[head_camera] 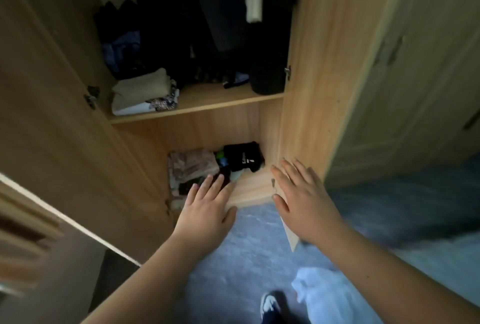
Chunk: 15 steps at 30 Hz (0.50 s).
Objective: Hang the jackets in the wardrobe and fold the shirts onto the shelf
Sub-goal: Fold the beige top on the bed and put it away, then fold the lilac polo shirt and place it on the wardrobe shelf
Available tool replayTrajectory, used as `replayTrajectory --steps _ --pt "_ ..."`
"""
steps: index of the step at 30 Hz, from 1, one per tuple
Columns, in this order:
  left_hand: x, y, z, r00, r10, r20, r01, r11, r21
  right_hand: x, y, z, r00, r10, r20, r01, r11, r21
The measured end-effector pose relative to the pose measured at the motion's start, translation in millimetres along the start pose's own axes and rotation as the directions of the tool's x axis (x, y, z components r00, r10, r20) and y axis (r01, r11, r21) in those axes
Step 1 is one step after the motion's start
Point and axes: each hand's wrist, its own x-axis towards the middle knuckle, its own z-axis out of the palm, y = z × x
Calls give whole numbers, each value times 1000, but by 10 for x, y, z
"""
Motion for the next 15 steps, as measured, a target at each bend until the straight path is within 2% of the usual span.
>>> replayTrajectory --steps 7,12,15 --pt "-691 869 415 956 268 121 -271 963 10 -1747 303 95 974 201 104 -195 979 -62" --pt "-798 1758 555 826 540 162 -553 832 45 -2928 665 -53 912 403 70 -397 913 -89" --pt "-827 2372 610 753 646 125 -649 761 -24 -3625 851 -93 843 536 41 -534 844 -57"
